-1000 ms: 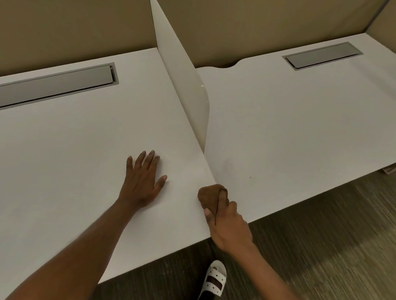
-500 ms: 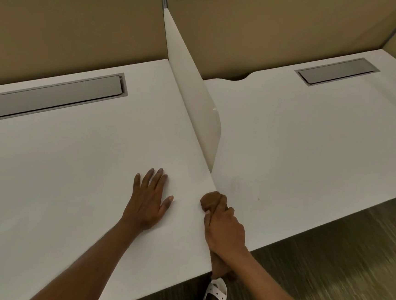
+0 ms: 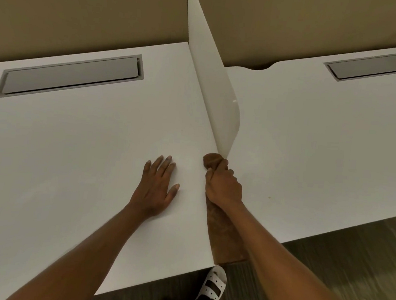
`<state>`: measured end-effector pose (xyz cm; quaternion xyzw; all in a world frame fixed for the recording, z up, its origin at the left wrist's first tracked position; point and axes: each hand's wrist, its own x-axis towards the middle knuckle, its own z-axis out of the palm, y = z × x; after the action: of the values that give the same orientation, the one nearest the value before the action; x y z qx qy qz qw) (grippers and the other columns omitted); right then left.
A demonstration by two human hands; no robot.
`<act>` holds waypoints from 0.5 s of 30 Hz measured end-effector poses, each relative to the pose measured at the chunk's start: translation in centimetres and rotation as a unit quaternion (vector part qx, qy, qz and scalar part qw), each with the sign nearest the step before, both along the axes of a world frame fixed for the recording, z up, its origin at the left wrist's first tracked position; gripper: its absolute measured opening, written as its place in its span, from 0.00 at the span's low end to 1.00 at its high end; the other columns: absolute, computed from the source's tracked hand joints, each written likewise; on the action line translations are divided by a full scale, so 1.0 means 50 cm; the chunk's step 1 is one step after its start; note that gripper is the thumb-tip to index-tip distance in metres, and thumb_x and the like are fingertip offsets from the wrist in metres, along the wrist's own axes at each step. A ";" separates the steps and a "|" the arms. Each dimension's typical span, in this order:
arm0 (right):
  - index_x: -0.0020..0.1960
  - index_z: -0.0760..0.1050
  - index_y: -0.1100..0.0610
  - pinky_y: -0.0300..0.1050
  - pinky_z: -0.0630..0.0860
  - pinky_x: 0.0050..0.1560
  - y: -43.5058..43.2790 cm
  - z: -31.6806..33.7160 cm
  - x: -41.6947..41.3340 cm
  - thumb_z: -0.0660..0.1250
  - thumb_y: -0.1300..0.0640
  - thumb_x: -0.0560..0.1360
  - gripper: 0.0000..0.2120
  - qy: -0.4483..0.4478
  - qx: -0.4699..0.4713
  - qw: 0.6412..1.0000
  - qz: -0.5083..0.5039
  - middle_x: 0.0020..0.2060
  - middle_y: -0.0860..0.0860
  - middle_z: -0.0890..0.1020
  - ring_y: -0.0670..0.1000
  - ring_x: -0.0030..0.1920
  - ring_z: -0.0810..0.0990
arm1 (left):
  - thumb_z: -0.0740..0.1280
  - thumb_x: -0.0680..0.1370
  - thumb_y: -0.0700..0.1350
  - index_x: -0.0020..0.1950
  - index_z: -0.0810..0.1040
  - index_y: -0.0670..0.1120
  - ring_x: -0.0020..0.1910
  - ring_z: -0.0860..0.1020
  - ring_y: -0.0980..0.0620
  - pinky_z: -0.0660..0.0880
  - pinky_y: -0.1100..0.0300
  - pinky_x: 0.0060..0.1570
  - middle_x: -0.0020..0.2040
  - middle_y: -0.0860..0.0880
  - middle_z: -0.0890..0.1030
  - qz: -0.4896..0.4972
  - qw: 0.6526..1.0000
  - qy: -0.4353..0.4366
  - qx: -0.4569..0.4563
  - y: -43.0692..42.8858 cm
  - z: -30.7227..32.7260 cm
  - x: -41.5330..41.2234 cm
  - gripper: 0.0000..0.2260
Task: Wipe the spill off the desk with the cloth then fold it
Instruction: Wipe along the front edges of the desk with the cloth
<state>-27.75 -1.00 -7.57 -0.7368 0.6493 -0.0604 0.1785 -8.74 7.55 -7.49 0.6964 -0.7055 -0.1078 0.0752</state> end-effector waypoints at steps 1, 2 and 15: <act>0.73 0.55 0.65 0.48 0.70 0.39 0.003 -0.002 -0.005 0.50 0.46 0.81 0.28 -0.003 0.000 1.000 0.000 0.50 0.60 0.78 0.60 0.43 0.80 | 0.49 0.80 0.58 0.75 0.61 0.40 0.76 0.55 0.41 0.53 0.40 0.74 0.77 0.41 0.61 0.001 1.000 0.002 0.000 0.000 0.001 -0.001 0.29; 0.73 0.55 0.64 0.48 0.68 0.39 0.008 -0.003 -0.010 0.50 0.46 0.81 0.28 -0.005 0.000 1.000 -0.001 0.51 0.60 0.78 0.60 0.44 0.79 | 0.49 0.80 0.58 0.75 0.61 0.40 0.76 0.56 0.41 0.53 0.39 0.74 0.76 0.41 0.61 0.002 1.000 0.004 -0.001 0.000 0.003 -0.002 0.29; 0.72 0.57 0.58 0.47 0.74 0.40 0.185 -0.009 -0.126 0.48 0.43 0.81 0.26 -0.009 0.023 0.999 -0.022 0.47 0.54 0.79 0.51 0.38 0.76 | 0.51 0.79 0.58 0.73 0.65 0.41 0.75 0.59 0.39 0.53 0.35 0.71 0.75 0.42 0.64 0.002 0.999 -0.023 -0.031 0.045 0.012 -0.018 0.29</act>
<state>-34.03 8.24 -8.02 -0.7171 0.6654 -0.0555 0.1999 -9.66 9.78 -6.90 0.6972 -0.7090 -0.0695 0.0807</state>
